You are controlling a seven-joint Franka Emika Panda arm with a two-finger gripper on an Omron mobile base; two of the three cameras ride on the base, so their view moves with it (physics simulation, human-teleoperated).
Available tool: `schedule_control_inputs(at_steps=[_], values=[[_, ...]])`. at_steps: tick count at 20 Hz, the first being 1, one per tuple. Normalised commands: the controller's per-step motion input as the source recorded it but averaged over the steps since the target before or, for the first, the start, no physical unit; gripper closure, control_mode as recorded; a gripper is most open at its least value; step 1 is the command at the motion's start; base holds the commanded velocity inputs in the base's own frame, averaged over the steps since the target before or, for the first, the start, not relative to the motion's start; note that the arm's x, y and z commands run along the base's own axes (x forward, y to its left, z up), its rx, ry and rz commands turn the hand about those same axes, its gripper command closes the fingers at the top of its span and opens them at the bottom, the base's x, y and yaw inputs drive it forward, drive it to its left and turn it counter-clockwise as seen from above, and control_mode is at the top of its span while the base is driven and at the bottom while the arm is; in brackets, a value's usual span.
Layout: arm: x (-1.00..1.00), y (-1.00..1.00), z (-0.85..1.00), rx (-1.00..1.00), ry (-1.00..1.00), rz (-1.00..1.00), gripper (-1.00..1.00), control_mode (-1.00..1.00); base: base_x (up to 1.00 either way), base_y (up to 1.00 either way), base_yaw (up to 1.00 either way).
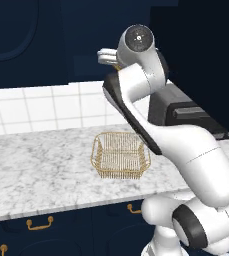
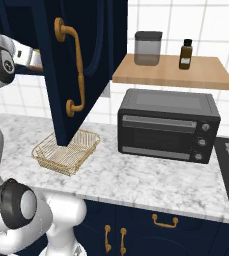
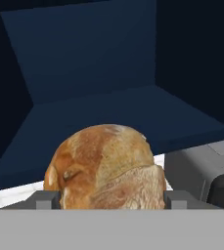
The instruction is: Open the cabinet, pick up the bread from the cabinet and place it in the basket. Then move the basket to the dining counter.
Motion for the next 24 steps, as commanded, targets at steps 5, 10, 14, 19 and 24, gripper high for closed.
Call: schedule_control_inputs(at_steps=[5,10,14,19,24], values=[[-1.0,0.0,0.0,0.08,0.01,0.0,1.0,-1.0,0.0,0.0,0.0],[-0.91,0.0,-0.28,0.0,0.13,0.0,1.0,-1.0,0.0,0.0,0.0],[-0.27,0.0,-0.69,-0.03,0.15,0.0,1.0,-1.0,0.0,0.0,0.0],[0.01,0.0,-0.92,-0.04,0.23,0.0,1.0,-1.0,0.0,0.0,0.0],[0.39,0.0,-0.99,-0.08,0.22,0.0,1.0,-1.0,0.0,0.0,0.0]])
